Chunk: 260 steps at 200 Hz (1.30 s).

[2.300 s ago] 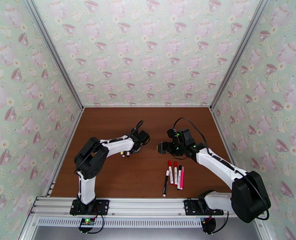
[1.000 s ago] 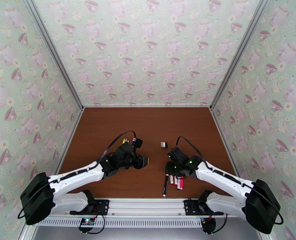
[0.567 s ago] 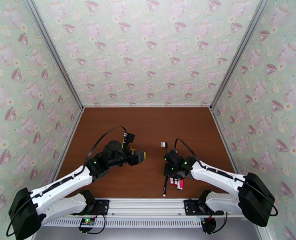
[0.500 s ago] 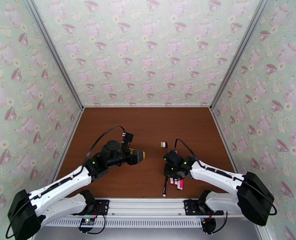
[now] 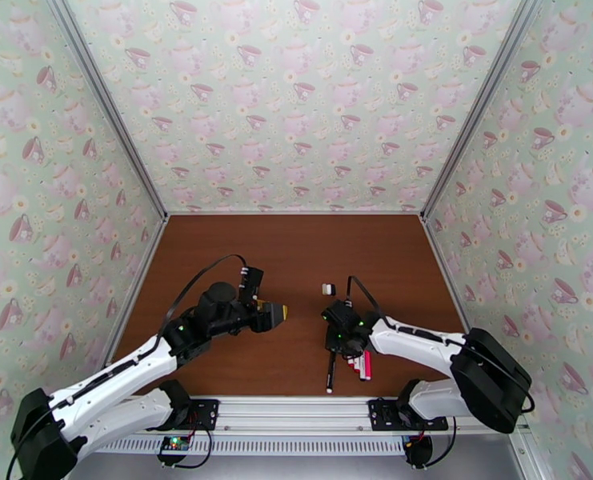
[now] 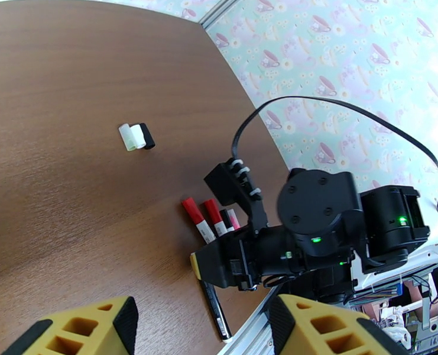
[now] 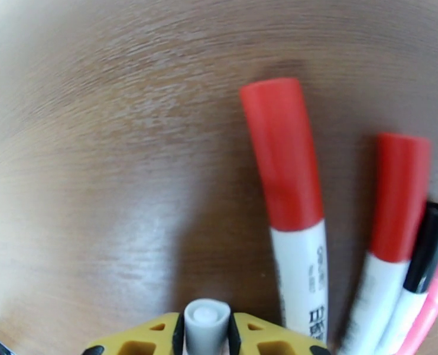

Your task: Open the pen caps

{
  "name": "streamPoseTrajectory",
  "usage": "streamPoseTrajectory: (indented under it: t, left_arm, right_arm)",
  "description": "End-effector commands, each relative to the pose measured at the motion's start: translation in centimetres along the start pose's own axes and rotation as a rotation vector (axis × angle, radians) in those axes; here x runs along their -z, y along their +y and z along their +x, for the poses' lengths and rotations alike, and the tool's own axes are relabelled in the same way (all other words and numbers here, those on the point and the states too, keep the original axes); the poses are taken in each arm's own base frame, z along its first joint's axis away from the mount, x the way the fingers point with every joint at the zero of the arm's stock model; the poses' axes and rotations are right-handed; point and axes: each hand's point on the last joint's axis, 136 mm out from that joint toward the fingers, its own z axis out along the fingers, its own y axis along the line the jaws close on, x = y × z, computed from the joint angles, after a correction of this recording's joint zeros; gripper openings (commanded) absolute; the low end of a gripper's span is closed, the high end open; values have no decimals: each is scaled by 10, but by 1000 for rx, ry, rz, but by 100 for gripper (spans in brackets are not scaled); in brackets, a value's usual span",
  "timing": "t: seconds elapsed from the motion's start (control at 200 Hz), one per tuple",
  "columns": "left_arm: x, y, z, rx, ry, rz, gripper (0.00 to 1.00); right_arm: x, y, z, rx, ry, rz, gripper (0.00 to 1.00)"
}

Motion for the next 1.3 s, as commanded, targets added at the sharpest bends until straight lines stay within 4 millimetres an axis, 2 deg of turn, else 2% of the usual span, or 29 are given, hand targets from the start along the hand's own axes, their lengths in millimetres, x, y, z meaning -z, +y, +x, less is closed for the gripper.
streamPoseTrajectory:
  t: [0.0,0.16,0.28,0.531,0.726,0.916,1.107,1.297]
  left_arm:
    - [-1,2,1,-9,3,3,64]
    - [-5,5,5,-11,12,7,63]
    - [-7,5,8,1,9,27,62]
    - [-18,17,30,41,35,48,60]
    - [-32,7,37,68,45,112,60]
    - [-46,-12,35,78,50,194,60]
    - [-66,-32,42,42,100,218,61]
    - [-88,-37,48,39,120,177,59]
  right_arm:
    - [-3,12,-13,26,-44,-4,29]
    - [-5,17,-20,44,-55,-1,23]
    - [5,26,-29,53,-92,-32,21]
    - [51,53,-62,82,-218,-118,18]
    - [87,80,-85,70,-275,-243,17]
    - [111,96,-96,36,-308,-360,17]
    - [124,105,-98,12,-317,-433,17]
    - [133,107,-99,2,-331,-463,17]
